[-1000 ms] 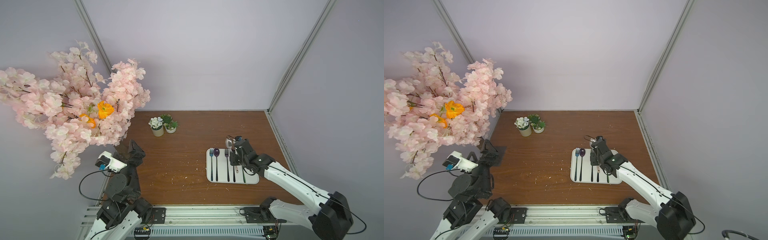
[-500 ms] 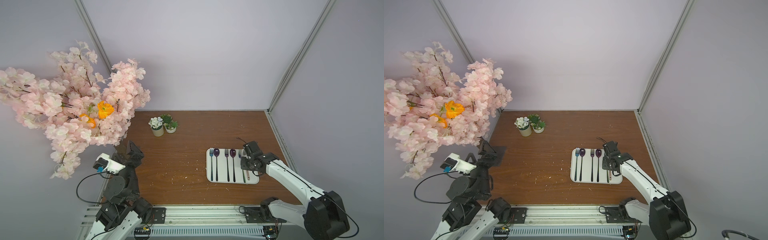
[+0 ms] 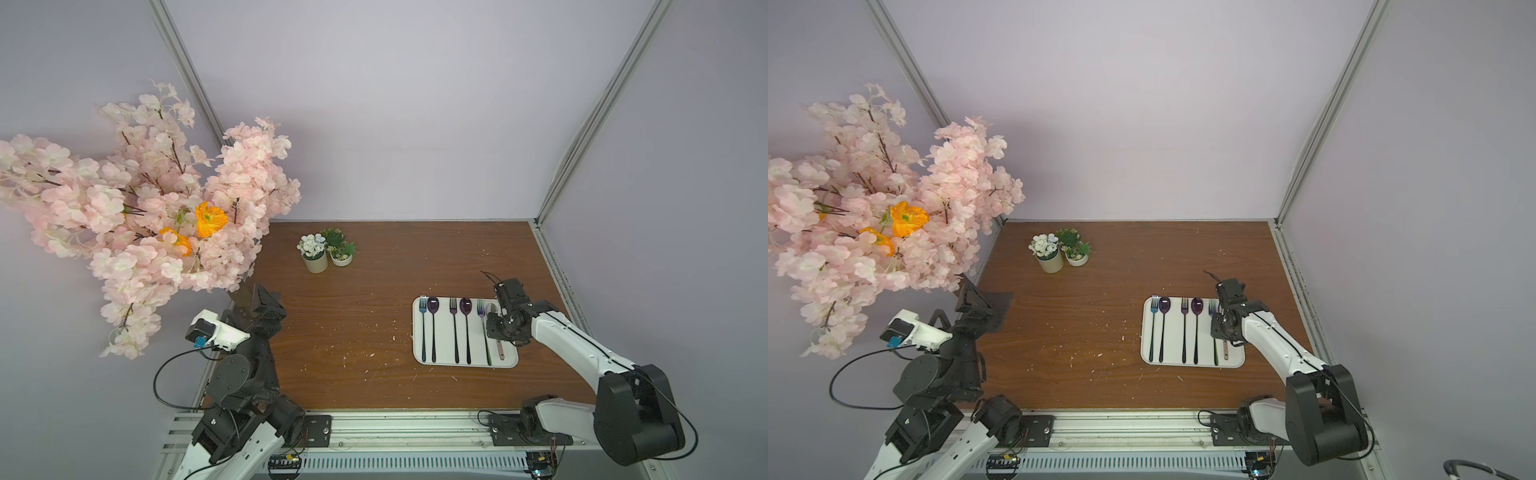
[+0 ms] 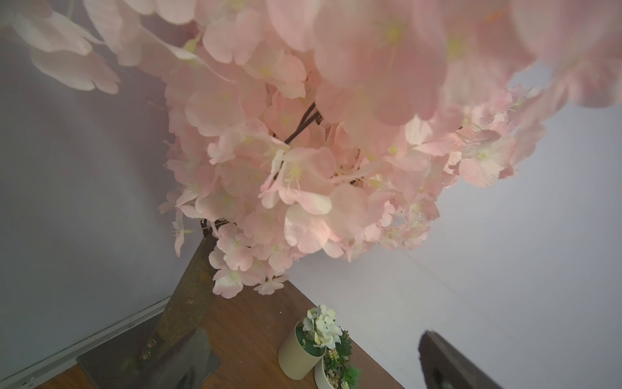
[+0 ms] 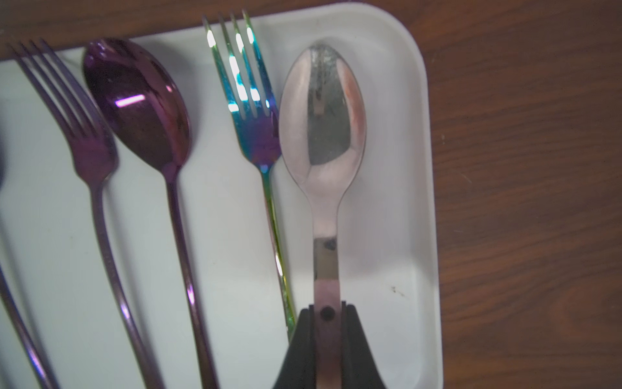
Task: Set the spoon and fork side by side
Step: Place the spoon on the tray.
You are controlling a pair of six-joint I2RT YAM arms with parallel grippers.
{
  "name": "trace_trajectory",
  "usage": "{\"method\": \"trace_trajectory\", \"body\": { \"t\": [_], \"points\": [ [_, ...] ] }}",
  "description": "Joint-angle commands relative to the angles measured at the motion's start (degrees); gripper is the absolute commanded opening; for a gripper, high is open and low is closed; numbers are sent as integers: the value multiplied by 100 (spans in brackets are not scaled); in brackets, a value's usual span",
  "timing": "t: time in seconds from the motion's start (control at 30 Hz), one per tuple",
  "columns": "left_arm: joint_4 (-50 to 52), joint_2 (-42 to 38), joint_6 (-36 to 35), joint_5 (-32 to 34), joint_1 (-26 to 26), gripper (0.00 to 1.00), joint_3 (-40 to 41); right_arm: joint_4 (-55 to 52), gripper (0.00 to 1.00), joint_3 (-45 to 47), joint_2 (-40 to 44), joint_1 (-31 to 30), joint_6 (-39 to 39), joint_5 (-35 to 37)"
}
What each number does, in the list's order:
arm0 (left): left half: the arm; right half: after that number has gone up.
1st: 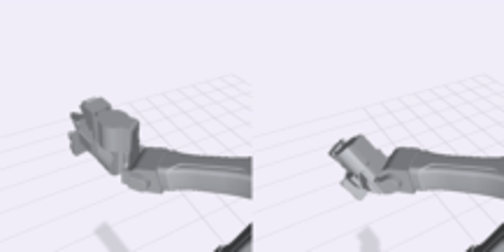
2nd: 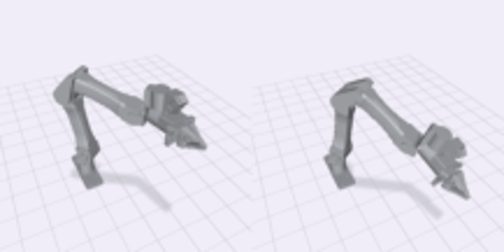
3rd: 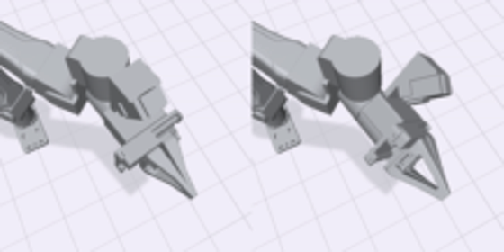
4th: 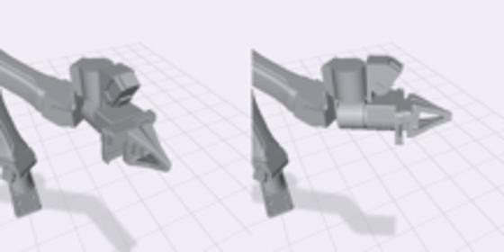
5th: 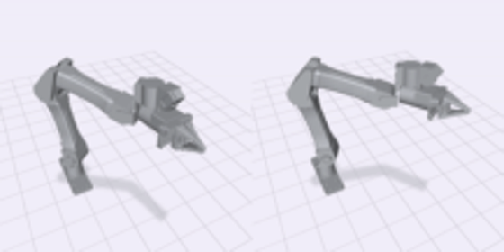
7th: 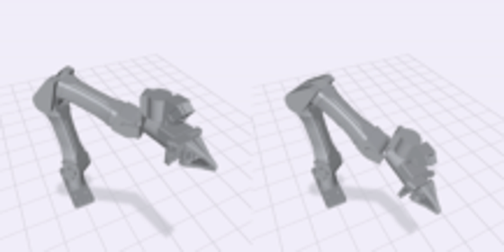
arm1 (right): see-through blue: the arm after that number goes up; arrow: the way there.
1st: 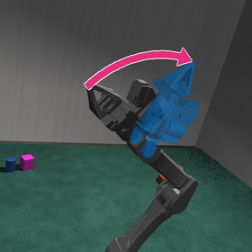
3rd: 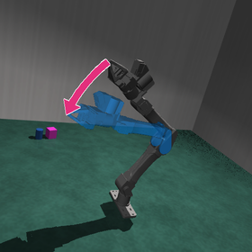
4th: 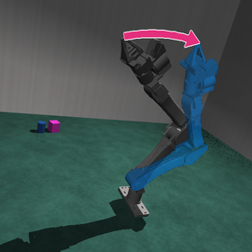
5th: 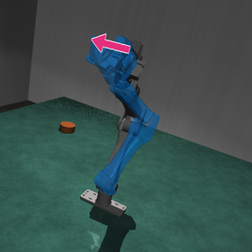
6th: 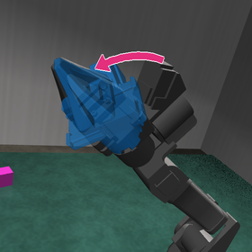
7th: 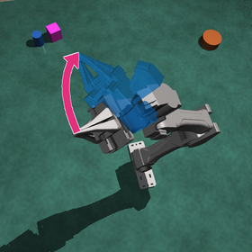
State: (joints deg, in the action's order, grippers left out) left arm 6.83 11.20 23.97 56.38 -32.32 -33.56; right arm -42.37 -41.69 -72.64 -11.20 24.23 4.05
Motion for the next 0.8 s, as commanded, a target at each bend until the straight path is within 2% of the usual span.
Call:
{"method": "trace_trajectory", "body": {
  "t": [0.0, 0.33, 0.77],
  "points": [
    [-24, 42, -129, 130, 56, 100, 25, 166, 10, -136, -197, 39, -149, -27],
    [26, 20, -103, 170, 59, 100, 51, 246, 12, -147, -516, 180, -188, 151],
    [76, 9, -91, 199, 58, 100, 42, 264, 17, -153, -842, 283, -269, 52]
  ]
}}
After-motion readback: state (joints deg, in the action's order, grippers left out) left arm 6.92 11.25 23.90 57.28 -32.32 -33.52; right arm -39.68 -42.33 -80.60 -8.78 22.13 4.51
